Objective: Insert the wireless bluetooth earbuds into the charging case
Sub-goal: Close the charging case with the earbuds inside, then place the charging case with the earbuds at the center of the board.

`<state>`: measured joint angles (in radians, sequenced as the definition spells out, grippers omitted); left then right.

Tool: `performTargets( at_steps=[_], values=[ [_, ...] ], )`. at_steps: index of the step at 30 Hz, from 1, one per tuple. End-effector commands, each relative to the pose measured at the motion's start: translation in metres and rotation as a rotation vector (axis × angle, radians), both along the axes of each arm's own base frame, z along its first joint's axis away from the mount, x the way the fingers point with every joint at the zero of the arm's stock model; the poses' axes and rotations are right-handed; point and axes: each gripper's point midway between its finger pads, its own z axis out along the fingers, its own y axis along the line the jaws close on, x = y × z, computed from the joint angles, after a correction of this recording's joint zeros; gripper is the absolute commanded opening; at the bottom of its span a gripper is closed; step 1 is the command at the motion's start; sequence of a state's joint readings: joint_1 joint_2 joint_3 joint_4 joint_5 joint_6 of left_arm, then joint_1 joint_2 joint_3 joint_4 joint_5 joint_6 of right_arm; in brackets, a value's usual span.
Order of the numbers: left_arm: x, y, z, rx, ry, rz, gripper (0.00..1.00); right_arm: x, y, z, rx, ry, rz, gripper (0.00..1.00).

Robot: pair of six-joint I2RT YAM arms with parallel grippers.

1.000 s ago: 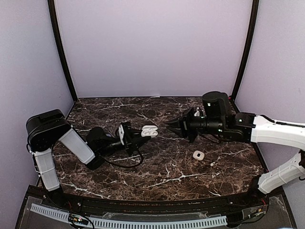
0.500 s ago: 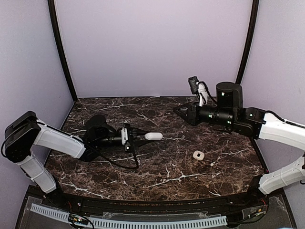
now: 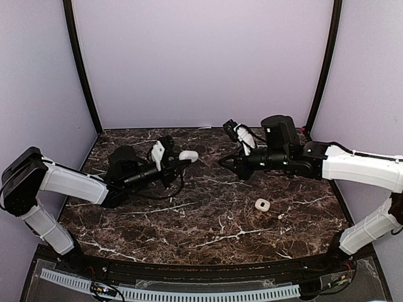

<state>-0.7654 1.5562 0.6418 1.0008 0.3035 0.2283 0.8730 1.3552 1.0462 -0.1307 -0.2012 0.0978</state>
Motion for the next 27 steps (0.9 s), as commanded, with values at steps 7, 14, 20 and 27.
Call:
performTargets(
  at_steps=[7, 14, 20, 27],
  values=[
    [0.056, 0.113, -0.066, -0.19, 0.758, 0.65, 0.0, 0.044, -0.003, -0.005, 0.095, -0.038, -0.095, 0.0],
    [0.058, 0.149, -0.1, -0.12, 0.96, 0.785, 0.06, 0.053, 0.009, -0.005, 0.151, -0.019, -0.058, 0.0],
    [0.076, 0.144, -0.129, -0.032, 1.099, 0.751, 0.06, 0.063, 0.001, -0.02, 0.105, 0.015, -0.127, 0.0],
    [0.096, 0.12, -0.154, 0.057, 1.202, 0.638, 0.02, 0.076, -0.048, -0.062, -0.045, 0.097, -0.298, 0.05]
  ],
)
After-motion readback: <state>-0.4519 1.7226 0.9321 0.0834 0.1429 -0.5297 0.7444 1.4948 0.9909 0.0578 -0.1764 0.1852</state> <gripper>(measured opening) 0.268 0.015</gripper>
